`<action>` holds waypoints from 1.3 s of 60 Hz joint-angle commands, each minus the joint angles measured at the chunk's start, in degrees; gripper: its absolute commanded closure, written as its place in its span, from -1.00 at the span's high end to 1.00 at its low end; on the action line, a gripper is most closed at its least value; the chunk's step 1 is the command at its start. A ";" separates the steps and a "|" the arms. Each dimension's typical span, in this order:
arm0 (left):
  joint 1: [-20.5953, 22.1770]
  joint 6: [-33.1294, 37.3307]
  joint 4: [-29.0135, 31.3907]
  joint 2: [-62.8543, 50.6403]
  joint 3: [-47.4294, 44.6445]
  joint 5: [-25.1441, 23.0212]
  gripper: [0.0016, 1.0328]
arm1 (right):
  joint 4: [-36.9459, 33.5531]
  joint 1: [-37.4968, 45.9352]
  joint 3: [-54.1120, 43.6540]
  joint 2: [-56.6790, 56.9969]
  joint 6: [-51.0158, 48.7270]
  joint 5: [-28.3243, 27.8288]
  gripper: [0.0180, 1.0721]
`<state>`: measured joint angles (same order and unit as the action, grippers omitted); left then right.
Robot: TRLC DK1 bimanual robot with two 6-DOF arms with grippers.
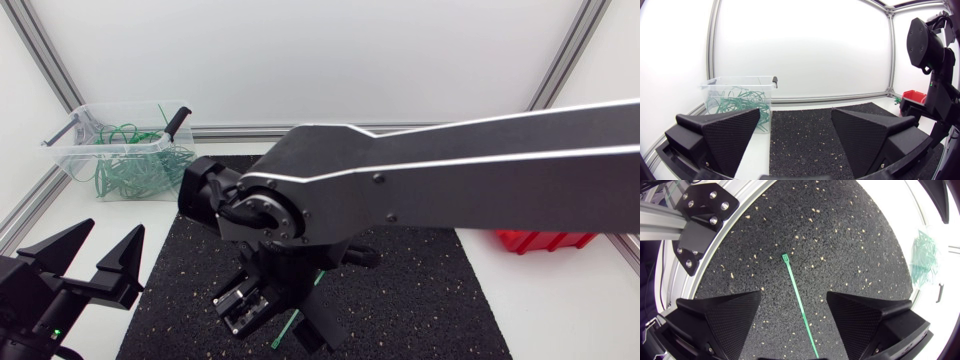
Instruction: Take a green cable tie from the red box, thread the tail through the head to close it, then place it in the transparent bin on the left.
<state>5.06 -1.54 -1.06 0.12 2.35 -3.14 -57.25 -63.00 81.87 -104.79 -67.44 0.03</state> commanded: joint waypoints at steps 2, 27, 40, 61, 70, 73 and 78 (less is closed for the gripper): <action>0.48 -0.83 1.24 0.32 -2.26 -0.12 0.93 | -0.49 -0.98 1.37 -3.14 -1.73 -1.53 0.72; 0.48 -0.83 1.24 0.32 -2.26 -0.12 0.93 | 6.28 -2.04 -2.41 -7.36 -1.73 -2.58 0.45; 0.48 -0.83 1.15 0.32 -2.26 -0.12 0.93 | 7.86 -3.00 -3.91 -8.50 -1.73 -2.93 0.12; 0.48 -0.83 1.15 0.32 -2.26 -0.12 0.93 | 10.85 -3.18 -5.40 -10.34 -1.73 -3.02 -0.12; 0.48 -0.83 1.15 0.32 -2.26 -0.12 0.93 | 11.55 -3.09 -5.66 -10.43 -1.73 -3.46 -0.47; 0.48 -0.83 1.24 0.32 -2.26 -0.12 0.93 | 11.81 -3.09 -5.75 -10.61 -1.73 -3.55 -0.51; 0.48 -0.83 1.15 0.32 -2.26 -0.12 0.93 | 11.99 -3.00 -5.84 -11.05 -1.73 -3.64 -0.55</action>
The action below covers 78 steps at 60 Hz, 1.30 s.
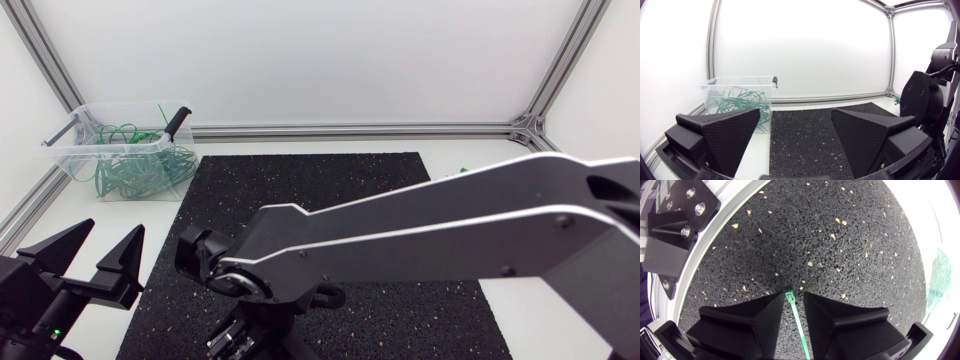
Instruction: Take a green cable tie from the red box, thread the tail through the head to close it, then place it in the transparent bin on the left.
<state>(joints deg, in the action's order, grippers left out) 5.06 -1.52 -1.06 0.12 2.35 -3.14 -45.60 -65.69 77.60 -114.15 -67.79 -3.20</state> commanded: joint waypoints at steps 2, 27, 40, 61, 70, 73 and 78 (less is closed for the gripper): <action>0.48 -0.85 1.24 0.32 -2.26 -0.12 0.93 | 0.34 -0.31 -1.67 -1.78 -1.38 -0.67 -0.66; 0.21 -0.15 0.97 0.32 -2.26 -0.12 0.92 | -5.20 3.55 2.82 0.68 -0.41 -3.48 -0.79; 1.00 0.11 -3.51 0.67 -2.44 -0.38 0.92 | -11.79 11.90 9.32 5.87 1.26 -9.19 -0.84; -0.84 -1.91 -5.88 -17.52 10.31 -3.02 0.89 | -19.43 22.45 19.16 8.68 4.51 -16.31 -0.86; -9.89 -6.30 -3.51 -26.84 17.34 -17.61 0.86 | -25.67 26.93 25.49 7.62 4.24 -22.90 -0.87; -11.92 -7.09 -2.63 -30.18 19.45 -20.86 0.85 | -27.78 28.34 27.60 6.92 3.98 -25.36 -0.89; -14.02 -7.09 -0.70 -36.59 23.31 -25.69 0.80 | -32.44 30.71 31.56 5.08 2.66 -29.41 -0.89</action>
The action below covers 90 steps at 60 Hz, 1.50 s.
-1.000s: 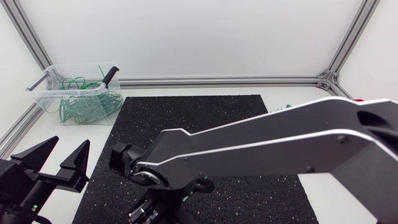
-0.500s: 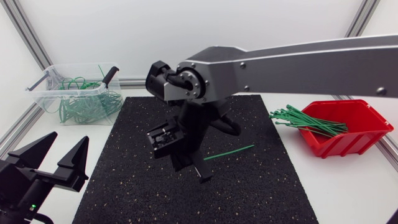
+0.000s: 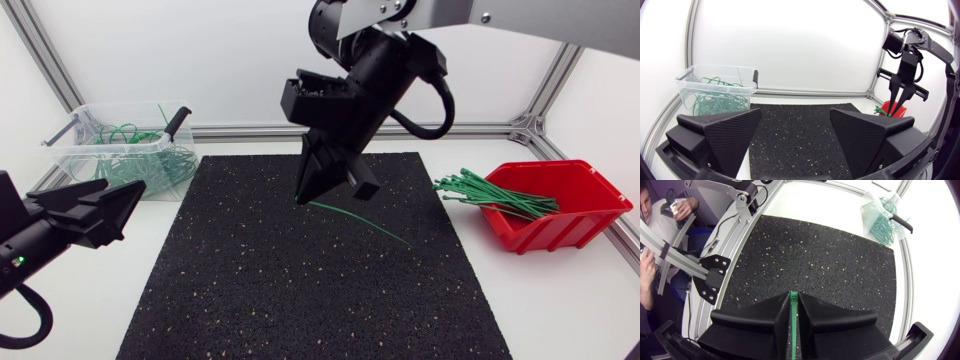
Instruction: Take a green cable tie from the red box, thread the tail through the head to close it, then place it in the transparent bin on the left.
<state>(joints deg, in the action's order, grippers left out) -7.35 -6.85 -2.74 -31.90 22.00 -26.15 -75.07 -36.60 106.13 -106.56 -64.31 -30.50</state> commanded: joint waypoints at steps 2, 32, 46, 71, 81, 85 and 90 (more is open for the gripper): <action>-2.40 -1.50 1.07 -6.95 4.90 -4.79 0.80 | -4.56 2.41 4.79 -3.48 -1.08 -3.86 -0.89; 5.42 21.79 5.73 -17.85 11.93 -17.18 0.77 | -7.37 5.13 10.33 -8.57 -1.69 -13.09 -0.89; 8.06 33.66 6.08 -24.53 13.16 -23.07 0.77 | -13.09 5.57 13.76 -11.30 -4.86 -18.72 -0.89; 11.31 36.03 -2.35 -31.91 13.33 -37.48 0.77 | -20.91 3.20 19.21 -15.60 -10.92 -26.54 -0.89; 11.93 36.03 -3.67 -32.79 13.51 -45.30 0.76 | -23.55 2.76 19.12 -16.22 -14.61 -29.53 -0.89; 12.89 36.03 -4.55 -32.79 13.07 -45.39 0.76 | -24.42 2.67 18.85 -16.31 -15.67 -30.58 -0.89; 14.65 36.03 -5.26 -33.23 12.54 -45.48 0.76 | -25.57 2.41 17.98 -16.13 -17.42 -32.25 -0.89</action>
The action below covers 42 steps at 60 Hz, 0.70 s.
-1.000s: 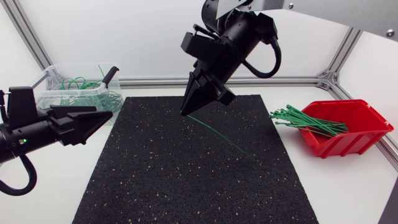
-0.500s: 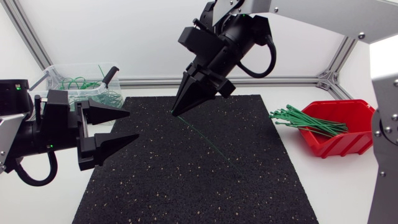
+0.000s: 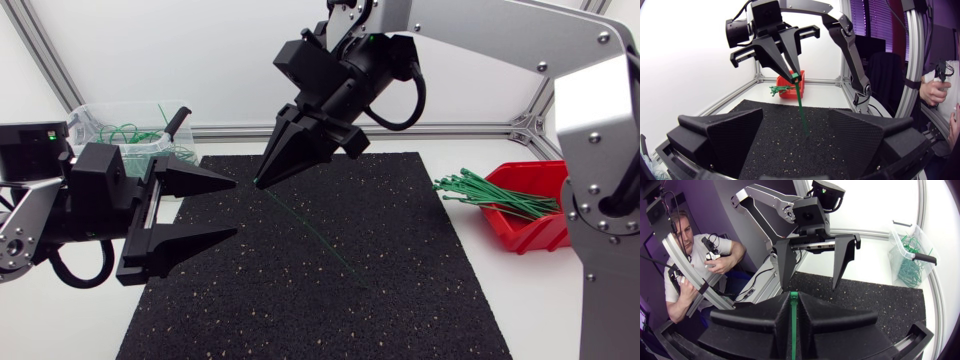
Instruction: Take a green cable tie from the red box, thread the tail through the head to close it, then place it in the transparent bin on the left.
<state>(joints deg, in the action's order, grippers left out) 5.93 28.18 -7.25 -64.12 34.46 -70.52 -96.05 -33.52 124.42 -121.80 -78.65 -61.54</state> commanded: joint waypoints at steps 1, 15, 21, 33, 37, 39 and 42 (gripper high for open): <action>1.54 1.00 -0.75 -1.10 0.00 -1.11 0.76 | -4.76 -0.76 -0.32 -0.81 -3.26 -1.39 -0.89; 5.40 -0.06 -1.63 -1.01 -0.18 -1.64 0.76 | -6.96 -2.78 -6.21 3.94 -7.39 -4.64 -0.89; 5.84 -1.55 -1.72 -1.01 0.79 -2.52 0.76 | -7.84 -3.48 -9.46 6.40 -9.41 -5.96 -0.89; 8.30 -5.07 -1.98 0.66 1.05 -5.59 0.74 | -9.07 -4.36 -14.21 10.35 -12.31 -7.90 -0.89; 8.83 -6.21 -1.98 1.98 1.05 -6.29 0.71 | -9.51 -4.54 -15.35 11.50 -13.37 -8.69 -0.89; 9.36 -6.74 -1.98 2.77 1.05 -6.29 0.69 | -9.95 -4.54 -15.88 12.02 -14.07 -9.39 -0.89; 9.80 -7.97 -2.33 3.47 1.31 -6.29 0.69 | -10.12 -4.71 -16.58 12.73 -14.60 -9.92 -0.89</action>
<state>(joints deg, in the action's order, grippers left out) 14.85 22.50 -8.78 -62.50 34.46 -75.68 -96.07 -37.65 109.82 -110.80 -90.54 -70.57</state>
